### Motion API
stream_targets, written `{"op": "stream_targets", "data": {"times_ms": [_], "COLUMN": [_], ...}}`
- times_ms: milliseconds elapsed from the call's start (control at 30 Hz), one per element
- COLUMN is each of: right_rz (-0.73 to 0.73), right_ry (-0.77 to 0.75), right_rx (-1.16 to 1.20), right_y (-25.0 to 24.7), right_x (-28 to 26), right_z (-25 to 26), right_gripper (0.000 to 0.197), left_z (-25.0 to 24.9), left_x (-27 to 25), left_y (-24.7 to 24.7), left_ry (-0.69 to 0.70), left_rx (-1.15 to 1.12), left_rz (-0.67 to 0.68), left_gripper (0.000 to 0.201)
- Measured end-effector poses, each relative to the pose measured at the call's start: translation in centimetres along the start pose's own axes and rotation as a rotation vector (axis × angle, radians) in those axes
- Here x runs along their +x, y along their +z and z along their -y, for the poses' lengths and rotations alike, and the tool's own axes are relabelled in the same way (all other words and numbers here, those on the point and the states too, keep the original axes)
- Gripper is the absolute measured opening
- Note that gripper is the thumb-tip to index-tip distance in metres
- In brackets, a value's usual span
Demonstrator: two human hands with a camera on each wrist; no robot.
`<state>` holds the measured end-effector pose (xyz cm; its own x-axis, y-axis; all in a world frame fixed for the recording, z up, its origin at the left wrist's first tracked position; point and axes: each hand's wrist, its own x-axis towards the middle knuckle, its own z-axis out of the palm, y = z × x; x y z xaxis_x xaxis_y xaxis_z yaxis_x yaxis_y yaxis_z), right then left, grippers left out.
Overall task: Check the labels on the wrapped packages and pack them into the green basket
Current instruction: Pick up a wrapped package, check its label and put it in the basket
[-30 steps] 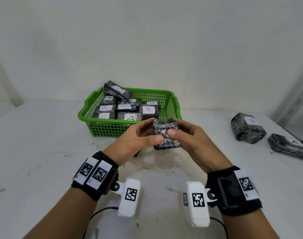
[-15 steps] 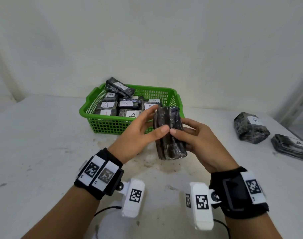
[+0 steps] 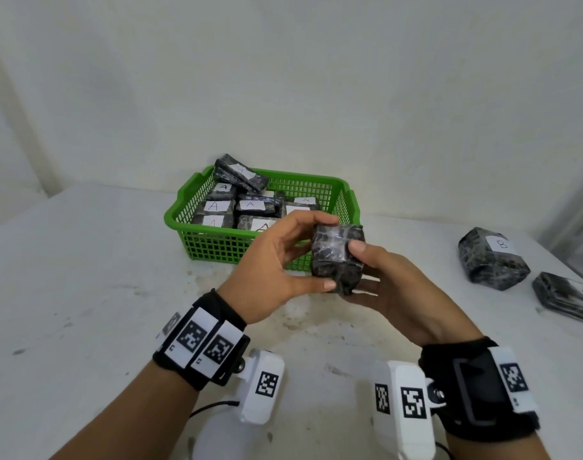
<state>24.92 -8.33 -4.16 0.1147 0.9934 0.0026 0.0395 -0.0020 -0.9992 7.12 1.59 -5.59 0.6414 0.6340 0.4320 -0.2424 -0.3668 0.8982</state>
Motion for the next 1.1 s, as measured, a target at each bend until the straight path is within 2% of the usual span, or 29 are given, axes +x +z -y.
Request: {"op": "stream_targets", "data": {"times_ms": [33, 100, 167, 233, 267, 333, 400, 500, 600, 733, 833, 900, 1000, 1100], "right_rz": [-0.035, -0.068, -0.063, -0.063, -0.059, -0.053, -0.062, -0.095, -0.099, -0.029, -0.045, -0.043, -0.019, -0.047], "right_ry": [-0.041, -0.122, -0.171, -0.175, -0.163, -0.130, -0.104, -0.112, -0.118, -0.098, -0.116, -0.125, -0.126, -0.146], "right_rx": [0.005, 0.023, 0.014, 0.004, 0.010, 0.023, 0.035, 0.035, 0.021, -0.013, -0.065, -0.074, -0.070, -0.087], "right_y": [-0.1, -0.3, -0.5, -0.7, -0.7, -0.6, -0.3, -0.2, -0.2, -0.2, -0.3, -0.3, -0.3, -0.4], "right_x": [0.1, 0.2, 0.3, 0.5, 0.6, 0.6, 0.5, 0.7, 0.6, 0.5, 0.4, 0.4, 0.4, 0.3], "right_z": [0.0, 0.0, -0.2, -0.6, -0.6, -0.5, -0.5, -0.6, -0.6, -0.7, -0.5, -0.4, -0.5, -0.6], "right_gripper": [0.062, 0.067, 0.080, 0.109, 0.121, 0.136, 0.143, 0.137, 0.133, 0.141, 0.126, 0.122, 0.126, 0.119], "left_z": [0.0, 0.0, 0.0, 0.0, 0.1, 0.4, 0.6, 0.5, 0.5, 0.9, 0.8, 0.7, 0.7, 0.4], "left_x": [0.0, -0.2, -0.3, -0.2, 0.0, 0.2, 0.3, 0.1, 0.2, 0.3, 0.1, 0.1, 0.2, 0.0], "left_y": [-0.1, -0.3, -0.1, 0.1, 0.1, -0.1, -0.3, -0.3, -0.2, -0.5, -0.9, -1.0, -1.2, -1.3], "left_ry": [-0.012, -0.097, -0.201, -0.237, -0.244, -0.237, -0.234, -0.259, -0.247, -0.241, -0.252, -0.242, -0.240, -0.243], "left_rx": [0.027, 0.028, -0.057, -0.186, -0.217, -0.205, -0.174, -0.168, -0.139, -0.184, -0.217, -0.209, -0.208, -0.224], "left_rz": [0.016, 0.070, 0.128, 0.129, 0.104, 0.058, 0.071, 0.131, 0.099, 0.061, 0.113, 0.116, 0.098, 0.152], "left_gripper": [0.081, 0.091, 0.092, 0.084, 0.087, 0.105, 0.110, 0.094, 0.072, 0.088, 0.107, 0.109, 0.112, 0.111]}}
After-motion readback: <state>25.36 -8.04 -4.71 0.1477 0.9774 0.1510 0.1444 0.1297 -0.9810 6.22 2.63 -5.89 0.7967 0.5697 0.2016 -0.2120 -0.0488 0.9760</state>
